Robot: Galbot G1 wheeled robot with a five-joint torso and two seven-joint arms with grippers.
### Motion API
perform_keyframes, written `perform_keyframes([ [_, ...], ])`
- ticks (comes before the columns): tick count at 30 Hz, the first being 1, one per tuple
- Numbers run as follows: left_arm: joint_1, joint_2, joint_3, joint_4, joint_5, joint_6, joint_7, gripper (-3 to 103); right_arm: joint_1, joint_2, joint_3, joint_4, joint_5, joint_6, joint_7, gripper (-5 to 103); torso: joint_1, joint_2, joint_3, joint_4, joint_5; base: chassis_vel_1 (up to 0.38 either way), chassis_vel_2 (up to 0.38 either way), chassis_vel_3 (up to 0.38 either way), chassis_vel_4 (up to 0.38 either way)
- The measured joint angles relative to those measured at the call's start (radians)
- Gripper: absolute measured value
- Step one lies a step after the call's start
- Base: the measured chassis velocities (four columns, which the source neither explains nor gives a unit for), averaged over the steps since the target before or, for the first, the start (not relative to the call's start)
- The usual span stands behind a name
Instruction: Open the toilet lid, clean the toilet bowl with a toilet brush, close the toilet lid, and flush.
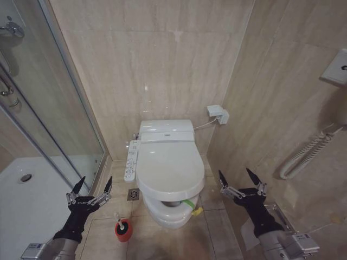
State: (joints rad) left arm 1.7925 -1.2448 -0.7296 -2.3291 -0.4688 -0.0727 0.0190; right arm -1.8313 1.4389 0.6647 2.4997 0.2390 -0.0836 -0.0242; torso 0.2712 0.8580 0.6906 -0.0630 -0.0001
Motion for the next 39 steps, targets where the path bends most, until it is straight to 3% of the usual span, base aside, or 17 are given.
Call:
perform_keyframes([
  [8,0.0,0.0,0.0,0.0,0.0,0.0,0.0,100,-0.02,0.037,-0.019,0.003,-0.052,0.034,0.006,100,0.0,0.0,0.0,0.0,0.0,0.0,0.0,0.0,0.0],
  [20,0.0,0.0,0.0,0.0,0.0,0.0,0.0,100,-0.053,0.062,0.049,0.002,-0.014,0.054,-0.024,100,0.0,0.0,0.0,-0.0002,0.0002,0.0,0.0,0.0,0.0],
  [39,0.0,0.0,0.0,0.0,0.0,0.0,0.0,100,-0.051,0.075,0.02,0.001,0.012,0.024,-0.019,100,0.0,0.0,0.0,-0.0001,0.0001,0.0,0.0,0.0,0.0],
])
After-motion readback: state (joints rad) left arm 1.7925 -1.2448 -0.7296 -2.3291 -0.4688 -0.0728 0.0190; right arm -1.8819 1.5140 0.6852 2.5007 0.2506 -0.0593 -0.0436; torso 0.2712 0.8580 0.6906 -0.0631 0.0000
